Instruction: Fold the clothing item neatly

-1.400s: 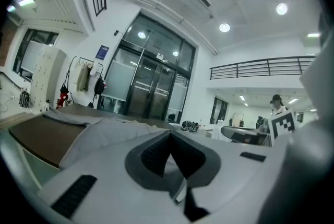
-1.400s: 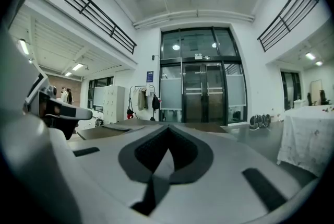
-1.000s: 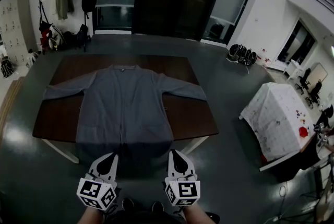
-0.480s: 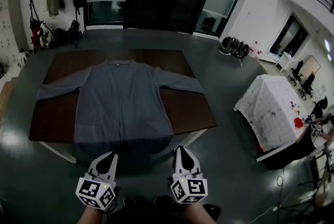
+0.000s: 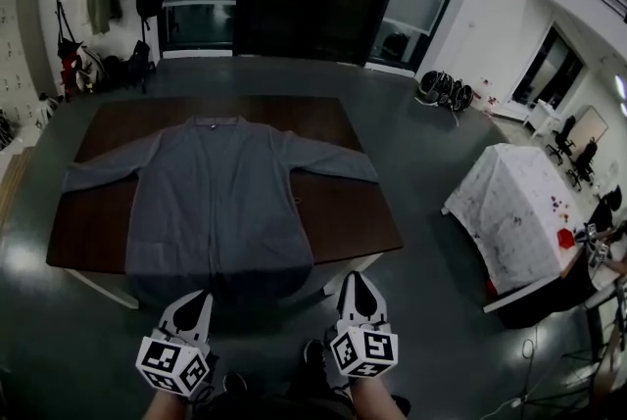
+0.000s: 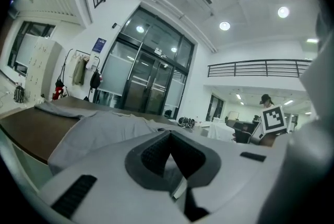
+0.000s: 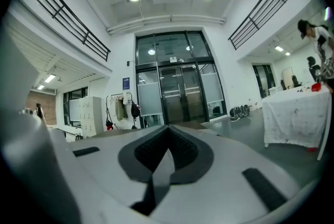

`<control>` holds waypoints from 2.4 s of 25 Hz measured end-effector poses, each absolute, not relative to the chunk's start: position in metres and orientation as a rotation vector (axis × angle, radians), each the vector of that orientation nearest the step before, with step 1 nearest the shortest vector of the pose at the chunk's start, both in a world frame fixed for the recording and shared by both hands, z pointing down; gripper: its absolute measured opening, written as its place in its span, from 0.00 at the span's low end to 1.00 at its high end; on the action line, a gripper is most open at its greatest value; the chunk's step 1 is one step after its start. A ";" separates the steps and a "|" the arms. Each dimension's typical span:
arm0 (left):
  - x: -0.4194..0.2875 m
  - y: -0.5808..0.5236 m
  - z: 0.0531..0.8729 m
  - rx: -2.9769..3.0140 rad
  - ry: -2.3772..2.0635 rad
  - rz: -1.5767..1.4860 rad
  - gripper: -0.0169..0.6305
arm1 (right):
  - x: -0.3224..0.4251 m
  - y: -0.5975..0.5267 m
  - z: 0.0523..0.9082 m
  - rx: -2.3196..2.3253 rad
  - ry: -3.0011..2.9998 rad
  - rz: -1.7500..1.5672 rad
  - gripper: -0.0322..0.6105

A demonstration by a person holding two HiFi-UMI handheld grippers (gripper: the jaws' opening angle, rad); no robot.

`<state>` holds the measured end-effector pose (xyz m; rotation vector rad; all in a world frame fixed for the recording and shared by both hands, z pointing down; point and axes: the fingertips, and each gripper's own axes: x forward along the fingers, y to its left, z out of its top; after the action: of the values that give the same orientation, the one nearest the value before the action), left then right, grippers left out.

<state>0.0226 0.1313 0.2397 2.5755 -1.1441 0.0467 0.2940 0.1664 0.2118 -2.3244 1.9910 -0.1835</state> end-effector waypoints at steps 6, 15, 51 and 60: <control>0.098 0.114 0.228 2.566 -1.182 0.059 0.04 | 0.382 0.137 0.210 -2.315 1.975 -0.227 0.03; 0.198 0.071 0.230 2.500 -1.293 0.055 0.04 | 0.510 0.085 0.232 -2.298 1.988 -0.317 0.03; 0.299 -0.182 0.260 2.541 -1.048 0.221 0.04 | 0.612 -0.124 0.325 -2.644 1.921 -0.777 0.03; 0.328 -0.204 0.278 2.477 -1.125 0.283 0.04 | 0.638 -0.168 0.379 -2.548 2.082 -1.033 0.14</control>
<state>0.3279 -0.2037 0.2784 2.4770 -1.1246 0.2827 0.6380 -0.1682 0.3792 -2.5480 2.0815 -1.0330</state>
